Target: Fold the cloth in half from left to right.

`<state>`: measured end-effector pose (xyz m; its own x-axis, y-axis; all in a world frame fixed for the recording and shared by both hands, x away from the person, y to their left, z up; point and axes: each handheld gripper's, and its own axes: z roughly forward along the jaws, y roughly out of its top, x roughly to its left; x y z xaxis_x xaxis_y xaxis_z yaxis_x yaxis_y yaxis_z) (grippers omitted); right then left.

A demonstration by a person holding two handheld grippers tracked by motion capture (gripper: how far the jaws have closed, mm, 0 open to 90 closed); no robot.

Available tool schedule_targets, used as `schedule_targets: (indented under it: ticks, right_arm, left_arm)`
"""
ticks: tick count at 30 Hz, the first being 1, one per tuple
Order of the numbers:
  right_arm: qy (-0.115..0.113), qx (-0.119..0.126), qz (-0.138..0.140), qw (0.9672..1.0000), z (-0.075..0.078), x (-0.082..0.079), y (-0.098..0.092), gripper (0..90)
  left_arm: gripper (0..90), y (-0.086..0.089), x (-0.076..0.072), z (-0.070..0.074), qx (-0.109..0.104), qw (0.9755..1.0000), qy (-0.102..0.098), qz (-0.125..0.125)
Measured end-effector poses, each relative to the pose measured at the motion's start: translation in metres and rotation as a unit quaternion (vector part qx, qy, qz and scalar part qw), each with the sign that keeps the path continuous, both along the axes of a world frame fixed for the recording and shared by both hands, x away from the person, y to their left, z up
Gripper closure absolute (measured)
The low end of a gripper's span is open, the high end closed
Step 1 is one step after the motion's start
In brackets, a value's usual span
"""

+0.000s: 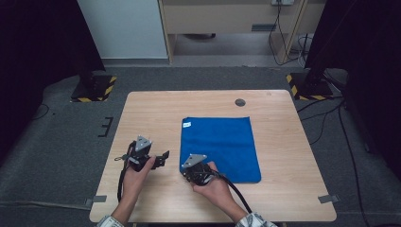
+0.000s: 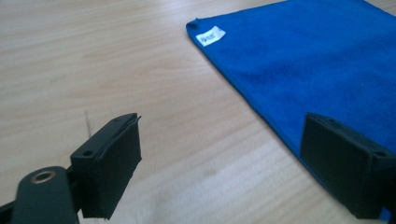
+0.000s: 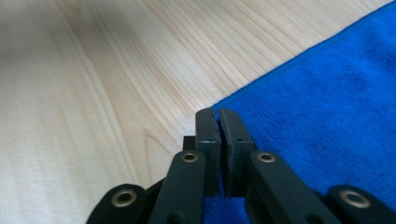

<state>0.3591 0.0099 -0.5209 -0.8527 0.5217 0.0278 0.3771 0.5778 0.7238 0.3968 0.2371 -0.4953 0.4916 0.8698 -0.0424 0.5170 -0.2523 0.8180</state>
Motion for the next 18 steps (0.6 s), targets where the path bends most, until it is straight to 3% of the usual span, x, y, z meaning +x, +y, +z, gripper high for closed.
schedule_targets:
  ticks: [8, 10, 12, 13, 18]
  right_arm:
    - [0.006, 0.016, 0.018, 0.9997, 0.004, -0.013, 0.012, 88.7]
    - [0.011, 0.025, 0.021, 0.9994, 0.005, -0.018, 0.016, 88.6]
    - [0.012, 0.028, 0.021, 0.9993, 0.005, -0.02, 0.018, 88.6]
    - [0.014, 0.031, 0.026, 0.9991, 0.005, -0.023, 0.023, 88.6]
    - [0.016, 0.032, 0.036, 0.9987, 0.005, -0.03, 0.028, 88.6]
  left_arm:
    - [16.7, -0.007, 0.048, 0.006, -0.001, 0.9997, 0.007, -0.022]
    - [19.2, -0.014, 0.065, 0.004, 0.01, 0.9991, 0.019, -0.035]
    - [21.6, -0.018, 0.07, 0.003, 0.005, 0.9984, 0.027, -0.049]
    - [22.6, -0.024, 0.078, 0.001, 0.038, 0.9977, 0.024, -0.051]
    - [27.7, -0.034, 0.095, -0.005, 0.05, 0.9966, 0.032, -0.057]
